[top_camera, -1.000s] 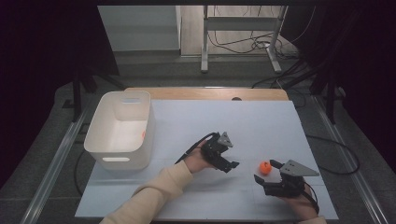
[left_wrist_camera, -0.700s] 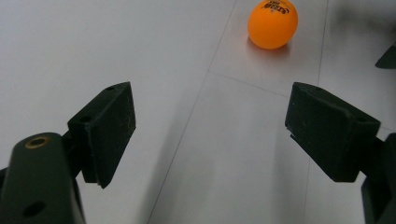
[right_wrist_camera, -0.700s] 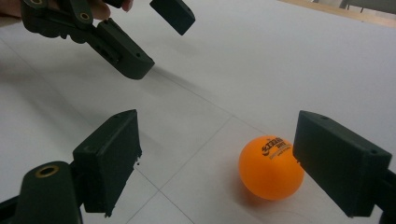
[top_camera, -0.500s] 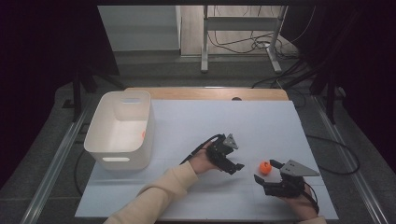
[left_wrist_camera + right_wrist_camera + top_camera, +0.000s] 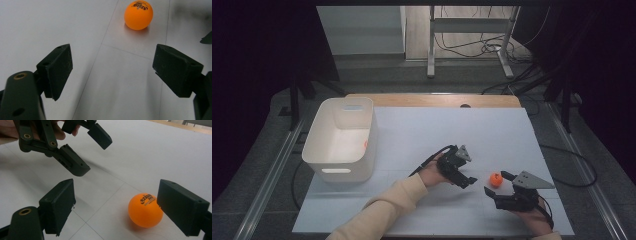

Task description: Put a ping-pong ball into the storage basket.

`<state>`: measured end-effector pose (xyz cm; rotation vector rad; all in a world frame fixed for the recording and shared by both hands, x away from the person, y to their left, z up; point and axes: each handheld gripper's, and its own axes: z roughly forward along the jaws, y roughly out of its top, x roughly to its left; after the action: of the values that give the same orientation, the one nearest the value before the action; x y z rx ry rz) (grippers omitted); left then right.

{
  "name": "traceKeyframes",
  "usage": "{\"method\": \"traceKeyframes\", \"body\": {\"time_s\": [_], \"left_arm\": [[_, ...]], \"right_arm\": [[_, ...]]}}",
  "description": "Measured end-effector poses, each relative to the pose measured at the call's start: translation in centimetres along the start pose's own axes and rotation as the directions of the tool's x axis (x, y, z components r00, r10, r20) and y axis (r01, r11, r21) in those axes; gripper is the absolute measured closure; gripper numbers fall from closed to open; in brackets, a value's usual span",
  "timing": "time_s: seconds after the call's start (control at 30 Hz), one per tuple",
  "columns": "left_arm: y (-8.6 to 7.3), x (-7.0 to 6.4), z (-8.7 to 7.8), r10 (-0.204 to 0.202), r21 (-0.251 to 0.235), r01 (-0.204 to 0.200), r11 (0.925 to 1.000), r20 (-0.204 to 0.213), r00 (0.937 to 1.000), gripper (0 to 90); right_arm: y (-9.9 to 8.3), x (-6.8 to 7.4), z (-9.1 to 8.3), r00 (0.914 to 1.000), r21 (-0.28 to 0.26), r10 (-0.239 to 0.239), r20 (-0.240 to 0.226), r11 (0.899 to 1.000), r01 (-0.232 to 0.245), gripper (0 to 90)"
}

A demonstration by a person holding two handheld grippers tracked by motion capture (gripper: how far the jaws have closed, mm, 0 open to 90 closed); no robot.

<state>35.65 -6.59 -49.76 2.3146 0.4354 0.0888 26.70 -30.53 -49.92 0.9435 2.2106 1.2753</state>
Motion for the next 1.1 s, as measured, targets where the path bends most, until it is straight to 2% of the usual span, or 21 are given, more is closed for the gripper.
{"method": "traceKeyframes", "body": {"time_s": [0.37,0.57,0.93,1.1], "left_arm": [[0.5,-0.3,1.0,0.007,0.009,-0.008,0.9999,0.019,0.9998,17.4],[0.7,-0.3,1.3,0.011,-0.001,-0.011,0.9999,0.033,0.9994,17.4],[1.1,-0.4,2.4,0.021,0.008,-0.021,0.9997,0.048,0.9986,17.5],[1.2,-0.6,2.7,0.021,0.007,-0.022,0.9997,0.052,0.9984,17.5]], "right_arm": [[0.0,0.0,-0.1,1.0000,-0.009,0.004,-0.004,1.000,-0.004,15.6],[0.1,0.1,-0.1,1.0000,-0.009,0.004,-0.006,1.000,-0.004,15.6],[0.2,0.0,-0.3,0.9992,-0.030,0.034,-0.020,0.999,-0.034,15.6],[0.2,0.0,-0.3,0.9993,-0.028,0.031,-0.019,0.999,-0.032,15.6]]}}
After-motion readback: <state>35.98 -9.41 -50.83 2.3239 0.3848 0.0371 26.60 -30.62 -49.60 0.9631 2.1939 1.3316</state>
